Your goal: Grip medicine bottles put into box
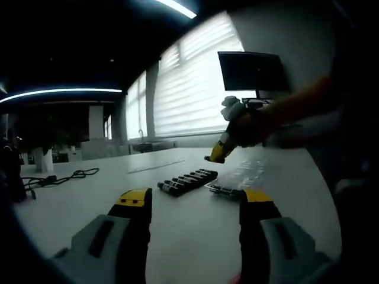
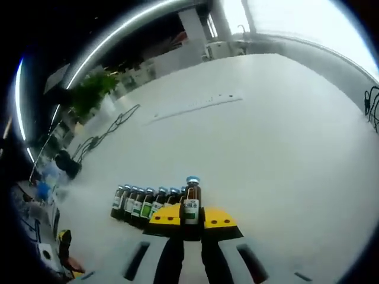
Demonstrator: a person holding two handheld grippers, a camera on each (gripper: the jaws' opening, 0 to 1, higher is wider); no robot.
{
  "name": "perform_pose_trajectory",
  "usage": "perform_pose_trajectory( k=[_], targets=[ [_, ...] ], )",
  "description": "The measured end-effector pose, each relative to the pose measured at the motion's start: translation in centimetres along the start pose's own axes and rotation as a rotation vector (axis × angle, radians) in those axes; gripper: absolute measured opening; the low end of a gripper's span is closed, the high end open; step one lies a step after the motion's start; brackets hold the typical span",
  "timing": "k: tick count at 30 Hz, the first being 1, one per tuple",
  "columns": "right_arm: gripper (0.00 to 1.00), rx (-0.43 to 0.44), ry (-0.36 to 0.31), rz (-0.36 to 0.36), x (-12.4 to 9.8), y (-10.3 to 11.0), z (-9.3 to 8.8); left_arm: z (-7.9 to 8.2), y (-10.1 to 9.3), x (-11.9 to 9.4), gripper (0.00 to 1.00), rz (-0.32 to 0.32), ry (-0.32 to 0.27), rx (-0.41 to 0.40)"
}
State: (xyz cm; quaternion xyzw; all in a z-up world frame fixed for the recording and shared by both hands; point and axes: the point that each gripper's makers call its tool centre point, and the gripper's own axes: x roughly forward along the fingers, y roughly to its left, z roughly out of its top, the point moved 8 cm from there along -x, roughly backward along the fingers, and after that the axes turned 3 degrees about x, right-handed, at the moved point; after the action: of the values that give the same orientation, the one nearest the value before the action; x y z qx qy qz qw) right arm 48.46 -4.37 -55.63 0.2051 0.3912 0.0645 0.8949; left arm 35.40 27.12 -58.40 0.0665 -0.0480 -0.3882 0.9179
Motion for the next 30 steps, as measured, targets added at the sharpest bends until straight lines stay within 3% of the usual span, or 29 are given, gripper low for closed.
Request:
perform_pose_trajectory(
  k=[11,18,26,30],
  targets=[
    [0.06,0.065,-0.029,0.11,-3.1,3.3,-2.2,0.0,0.0,0.0,0.52,-0.005,-0.004,-0.001],
    [0.06,0.102,-0.006,0.179,-4.5,4.9,-4.6,0.1,-0.1,0.0,0.52,-0.007,-0.005,0.004],
    [0.07,0.124,0.04,0.191,-4.8,5.5,-8.9,0.1,0.0,0.0,0.52,-0.007,-0.011,0.001],
    [0.07,0.113,0.066,0.177,-4.1,5.6,-10.2,0.1,-0.1,0.1,0.52,-0.013,-0.013,0.001]
  ],
)
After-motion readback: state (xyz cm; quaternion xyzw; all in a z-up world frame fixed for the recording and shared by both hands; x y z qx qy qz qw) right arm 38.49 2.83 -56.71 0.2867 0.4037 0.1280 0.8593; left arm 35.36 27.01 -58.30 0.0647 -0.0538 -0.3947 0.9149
